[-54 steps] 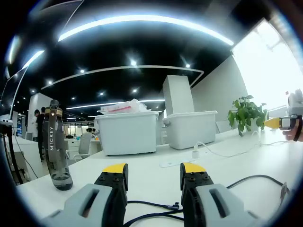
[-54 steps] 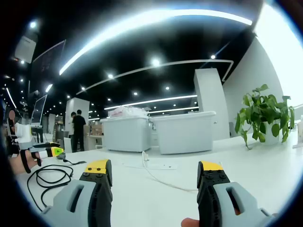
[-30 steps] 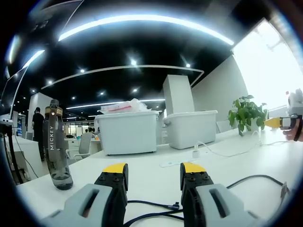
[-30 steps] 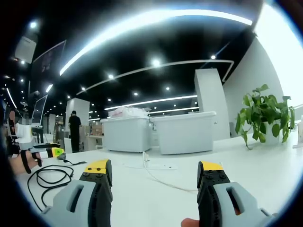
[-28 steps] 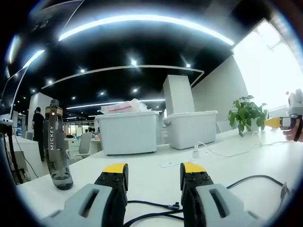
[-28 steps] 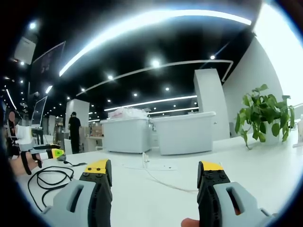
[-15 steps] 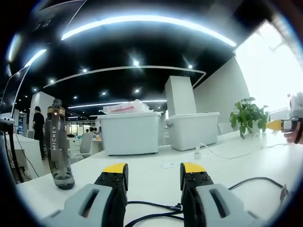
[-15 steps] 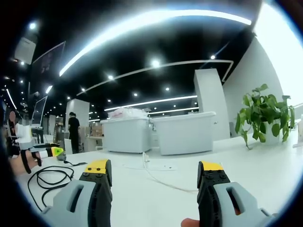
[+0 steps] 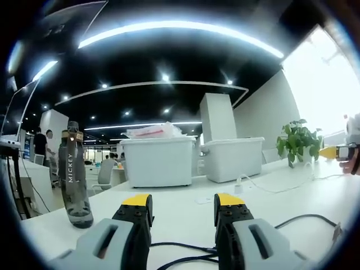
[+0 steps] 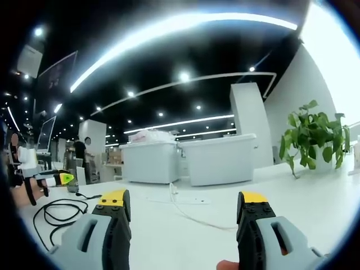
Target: Coil the Type-C to USB data cable on the desktop and secure it with Velcro straps.
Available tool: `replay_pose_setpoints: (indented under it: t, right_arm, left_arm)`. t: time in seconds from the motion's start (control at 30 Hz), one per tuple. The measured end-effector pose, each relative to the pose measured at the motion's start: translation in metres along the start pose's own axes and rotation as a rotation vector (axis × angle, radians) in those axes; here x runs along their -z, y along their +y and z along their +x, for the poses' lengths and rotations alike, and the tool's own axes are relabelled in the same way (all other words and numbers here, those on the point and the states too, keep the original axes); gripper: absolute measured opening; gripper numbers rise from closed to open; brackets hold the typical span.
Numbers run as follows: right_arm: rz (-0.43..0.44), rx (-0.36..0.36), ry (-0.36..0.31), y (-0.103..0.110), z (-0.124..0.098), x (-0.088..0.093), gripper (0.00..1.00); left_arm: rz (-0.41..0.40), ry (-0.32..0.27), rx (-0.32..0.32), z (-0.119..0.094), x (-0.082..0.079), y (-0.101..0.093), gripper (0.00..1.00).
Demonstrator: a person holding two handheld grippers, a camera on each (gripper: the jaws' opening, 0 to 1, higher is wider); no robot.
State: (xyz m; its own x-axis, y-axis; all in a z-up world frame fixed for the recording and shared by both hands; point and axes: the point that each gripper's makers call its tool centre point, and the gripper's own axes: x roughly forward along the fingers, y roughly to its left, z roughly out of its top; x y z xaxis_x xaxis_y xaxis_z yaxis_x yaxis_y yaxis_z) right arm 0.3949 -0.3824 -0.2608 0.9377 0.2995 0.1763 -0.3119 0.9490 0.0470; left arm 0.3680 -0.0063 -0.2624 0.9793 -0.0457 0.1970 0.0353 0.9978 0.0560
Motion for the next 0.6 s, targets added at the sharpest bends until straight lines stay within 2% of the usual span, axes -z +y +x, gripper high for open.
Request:
replay_pose_setpoints:
  t: [0.6]
  right_arm:
    - [-0.002,-0.012,0.008,0.0028,0.0007,0.0016,0.75]
  left_arm:
    - [-0.002,-0.004,-0.006,0.0002,-0.0023,0.0027,0.45]
